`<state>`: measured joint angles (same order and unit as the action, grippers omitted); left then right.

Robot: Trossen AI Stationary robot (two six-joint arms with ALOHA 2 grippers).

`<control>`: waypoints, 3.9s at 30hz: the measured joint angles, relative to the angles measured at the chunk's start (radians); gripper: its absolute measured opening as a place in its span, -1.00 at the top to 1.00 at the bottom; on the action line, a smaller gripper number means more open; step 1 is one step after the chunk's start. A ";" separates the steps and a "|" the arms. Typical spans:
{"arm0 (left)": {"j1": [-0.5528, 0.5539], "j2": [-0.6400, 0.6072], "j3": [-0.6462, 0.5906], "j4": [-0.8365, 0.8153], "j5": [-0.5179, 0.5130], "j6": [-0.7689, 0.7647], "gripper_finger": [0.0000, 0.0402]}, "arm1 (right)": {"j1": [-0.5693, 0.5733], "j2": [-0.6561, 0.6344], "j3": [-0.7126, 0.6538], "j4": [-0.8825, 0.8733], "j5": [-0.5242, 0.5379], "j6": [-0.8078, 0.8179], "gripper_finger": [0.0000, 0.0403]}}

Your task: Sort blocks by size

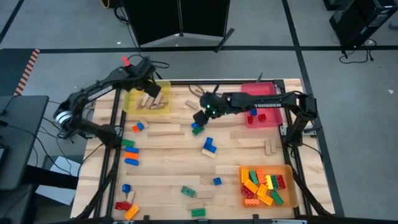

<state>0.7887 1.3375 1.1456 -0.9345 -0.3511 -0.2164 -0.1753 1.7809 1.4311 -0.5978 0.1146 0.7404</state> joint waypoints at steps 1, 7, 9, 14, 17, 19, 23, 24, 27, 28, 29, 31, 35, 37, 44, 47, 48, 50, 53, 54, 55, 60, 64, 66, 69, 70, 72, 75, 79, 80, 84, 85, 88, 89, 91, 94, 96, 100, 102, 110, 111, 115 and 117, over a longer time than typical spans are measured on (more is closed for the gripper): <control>-0.023 -0.038 -0.011 0.013 0.000 0.000 0.24 | 0.015 0.000 0.000 -0.012 0.008 0.011 -0.19; -0.177 -0.274 -0.122 0.019 0.003 -0.110 0.24 | 0.090 0.000 0.000 -0.029 0.020 0.027 -0.17; -0.249 -0.348 -0.160 0.003 0.004 -0.190 0.24 | 0.109 0.000 0.000 -0.030 0.020 0.027 -0.17; -0.513 -0.464 -0.214 -0.109 -0.026 -0.520 0.24 | 0.161 0.000 0.000 -0.131 0.025 0.028 -0.17; -0.740 -0.462 -0.220 -0.166 -0.113 -0.766 0.24 | 0.209 0.000 0.000 -0.231 0.027 0.041 -0.17; -0.890 -0.432 -0.220 -0.174 -0.166 -0.920 0.24 | 0.250 0.000 0.000 -0.290 0.043 0.075 -0.17; -1.128 -0.330 -0.220 -0.173 -0.207 -1.178 0.24 | 0.357 0.000 0.000 -0.369 0.120 0.167 -0.17; -1.171 -0.300 -0.219 -0.181 -0.203 -1.227 0.24 | 0.385 0.000 0.000 -0.382 0.131 0.185 -0.17; -1.272 -0.205 -0.189 -0.270 -0.133 -1.379 0.24 | 0.469 0.000 0.000 -0.407 0.149 0.239 -0.17; -1.302 -0.175 -0.174 -0.307 -0.101 -1.431 0.24 | 0.494 0.000 0.000 -0.418 0.157 0.260 -0.17; -1.330 -0.148 -0.158 -0.346 -0.072 -1.480 0.24 | 0.521 0.000 0.000 -0.427 0.164 0.281 -0.17; -1.392 -0.098 -0.123 -0.411 -0.020 -1.578 0.24 | 0.568 0.000 0.000 -0.444 0.181 0.322 -0.17; -1.509 -0.028 -0.063 -0.417 0.064 -1.646 0.24 | 0.637 0.000 -0.017 -0.450 0.204 0.399 -0.17; -1.550 -0.005 -0.052 -0.395 0.130 -1.650 0.24 | 0.663 0.000 -0.032 -0.446 0.208 0.429 -0.17; -1.611 0.029 -0.050 -0.227 0.231 -1.650 0.24 | 0.720 -0.001 -0.122 -0.382 0.189 0.494 -0.17; -1.611 0.031 -0.050 -0.174 0.223 -1.649 0.24 | 0.731 -0.005 -0.166 -0.271 0.169 0.466 -0.17; -1.611 0.031 -0.050 -0.166 0.216 -1.649 0.24 | 0.733 -0.006 -0.180 -0.229 0.168 0.454 -0.17; -1.607 0.031 -0.050 -0.164 0.195 -1.648 0.24 | 0.737 -0.012 -0.199 -0.151 0.167 0.424 -0.17; -1.607 0.031 -0.050 -0.158 0.170 -1.614 0.24 | 0.738 -0.023 -0.222 -0.025 0.167 0.339 -0.17; -1.607 0.031 -0.050 -0.154 0.170 -1.589 0.24 | 0.738 -0.026 -0.227 0.014 0.168 0.305 -0.17; -1.607 0.031 -0.050 -0.153 0.170 -1.572 0.24 | 0.738 -0.028 -0.229 0.046 0.166 0.274 -0.17; -1.607 0.031 -0.050 -0.196 0.170 -1.566 0.10 | 0.728 -0.029 -0.229 0.129 0.143 0.202 -0.16; -1.607 0.031 -0.050 -0.256 0.170 -1.540 -0.16 | 0.722 -0.029 -0.229 0.134 0.126 0.201 -0.15; -1.607 0.031 -0.050 -0.250 0.170 -1.539 -0.31 | 0.721 -0.029 -0.229 0.134 0.122 0.200 -0.14; -1.607 0.031 -0.050 -0.208 0.191 -1.546 -0.47 | 0.721 -0.029 -0.229 0.134 0.119 0.202 -0.13; -1.607 0.031 -0.050 -0.187 0.195 -1.544 -0.51 | 0.721 -0.029 -0.229 0.134 0.119 0.201 -0.13; -1.607 0.031 -0.050 -0.164 0.205 -1.528 -0.56 | 0.720 -0.029 -0.229 0.134 0.119 0.201 -0.14; -1.607 0.031 -0.050 -0.169 0.224 -1.528 -0.60 | 0.716 -0.029 -0.229 0.134 0.119 0.202 -0.14; -1.608 0.060 -0.050 -0.154 0.285 -1.568 -0.60 | 0.712 -0.029 -0.229 0.151 0.119 0.202 -0.13; -1.609 0.072 -0.050 -0.152 0.308 -1.568 -0.60 | 0.711 -0.029 -0.229 0.156 0.119 0.202 -0.12; -1.618 0.146 -0.051 -0.141 0.395 -1.552 -0.60 | 0.711 -0.029 -0.229 0.159 0.119 0.201 -0.13; -1.621 0.172 -0.051 -0.123 0.421 -1.533 -0.60 | 0.711 -0.029 -0.229 0.160 0.119 0.201 -0.13; -1.628 0.246 -0.051 -0.041 0.508 -1.486 -0.60 | 0.711 -0.029 -0.229 0.159 0.119 0.201 -0.13; -1.629 0.270 -0.051 -0.009 0.539 -1.477 -0.60 | 0.711 -0.029 -0.229 0.159 0.119 0.201 -0.13; -1.633 0.321 -0.051 0.069 0.591 -1.448 -0.60 | 0.711 -0.029 -0.229 0.159 0.119 0.201 -0.13; -1.636 0.389 -0.051 0.150 0.671 -1.425 -0.60 | 0.710 -0.029 -0.229 0.160 0.119 0.200 -0.12; -1.642 0.429 -0.051 0.197 0.707 -1.411 -0.60 | 0.710 -0.029 -0.229 0.160 0.119 0.200 -0.12; -1.654 0.484 -0.051 0.245 0.761 -1.409 -0.60 | 0.710 -0.029 -0.229 0.160 0.119 0.200 -0.11; -1.661 0.500 -0.051 0.239 0.791 -1.410 -0.60 | 0.710 -0.029 -0.229 0.161 0.119 0.200 -0.11; -1.688 0.525 -0.052 0.276 0.861 -1.410 -0.53 | 0.710 -0.029 -0.229 0.163 0.119 0.200 -0.11; -1.689 0.525 -0.052 0.283 0.861 -1.410 -0.48 | 0.710 -0.029 -0.229 0.163 0.119 0.199 -0.11; -1.692 0.534 -0.053 0.289 0.851 -1.410 -0.18 | 0.709 -0.029 -0.229 0.163 0.119 0.199 -0.11; -1.692 0.535 -0.057 0.289 0.847 -1.410 0.02 | 0.709 -0.029 -0.229 0.163 0.120 0.199 -0.11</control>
<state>-0.9035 1.8721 1.0889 -0.6453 0.4956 -1.6268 0.5337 1.7523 1.2018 -0.4343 0.2342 0.9390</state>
